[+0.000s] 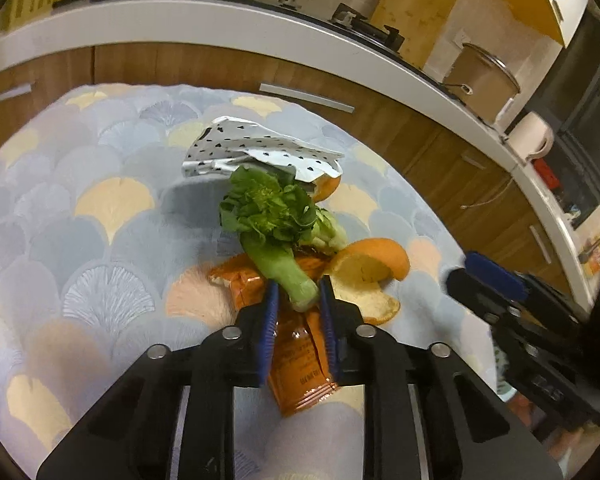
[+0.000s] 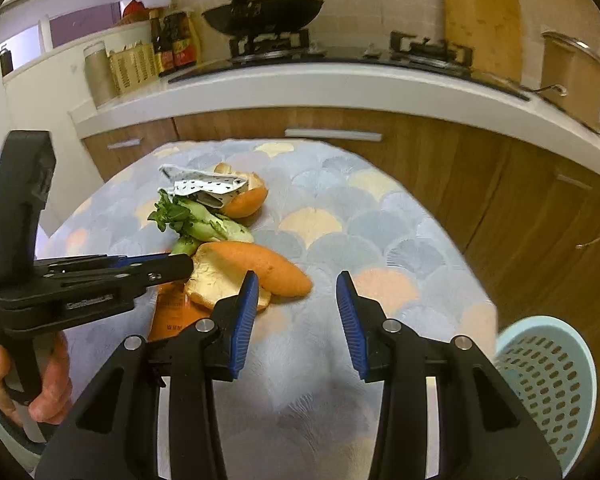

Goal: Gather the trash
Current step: 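Move both tools back over the table toward the bok choy and orange peel, then grasp the bok choy stalk with the left tool while the right tool grasps an orange peel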

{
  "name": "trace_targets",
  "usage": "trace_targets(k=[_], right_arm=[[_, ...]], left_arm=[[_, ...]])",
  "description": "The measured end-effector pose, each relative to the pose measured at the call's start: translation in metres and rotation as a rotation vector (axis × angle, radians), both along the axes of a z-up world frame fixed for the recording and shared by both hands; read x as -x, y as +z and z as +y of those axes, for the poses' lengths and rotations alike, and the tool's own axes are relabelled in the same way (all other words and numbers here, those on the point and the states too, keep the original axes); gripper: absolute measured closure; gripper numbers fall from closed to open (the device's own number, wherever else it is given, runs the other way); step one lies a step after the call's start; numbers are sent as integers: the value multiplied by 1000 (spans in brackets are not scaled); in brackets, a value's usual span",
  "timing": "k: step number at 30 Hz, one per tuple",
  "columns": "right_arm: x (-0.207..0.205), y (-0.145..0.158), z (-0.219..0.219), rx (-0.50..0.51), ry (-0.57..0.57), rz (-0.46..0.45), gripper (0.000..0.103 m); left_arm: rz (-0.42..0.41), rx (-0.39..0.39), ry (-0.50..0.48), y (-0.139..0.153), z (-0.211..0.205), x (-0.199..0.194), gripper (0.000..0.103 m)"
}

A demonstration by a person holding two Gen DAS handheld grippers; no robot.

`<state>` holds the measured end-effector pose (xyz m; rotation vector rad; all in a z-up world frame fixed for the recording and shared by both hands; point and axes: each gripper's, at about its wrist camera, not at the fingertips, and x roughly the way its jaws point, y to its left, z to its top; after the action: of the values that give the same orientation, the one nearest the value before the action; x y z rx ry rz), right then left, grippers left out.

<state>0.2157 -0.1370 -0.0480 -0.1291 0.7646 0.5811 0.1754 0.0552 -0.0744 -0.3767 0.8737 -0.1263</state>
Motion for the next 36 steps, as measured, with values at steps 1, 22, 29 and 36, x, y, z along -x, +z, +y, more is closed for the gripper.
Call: trace_targets(k=[1, 22, 29, 36], right_arm=[[-4, -1, 4, 6, 6, 5, 66], [-3, -4, 33, -9, 56, 37, 66], [6, 6, 25, -39, 46, 43, 66], [28, 2, 23, -85, 43, 98, 49]], left_arm=[[-2, 1, -1, 0, 1, 1, 87], [15, -90, 40, 0, 73, 111, 72], [66, -191, 6, -7, 64, 74, 54], [52, -236, 1, -10, 57, 74, 86]])
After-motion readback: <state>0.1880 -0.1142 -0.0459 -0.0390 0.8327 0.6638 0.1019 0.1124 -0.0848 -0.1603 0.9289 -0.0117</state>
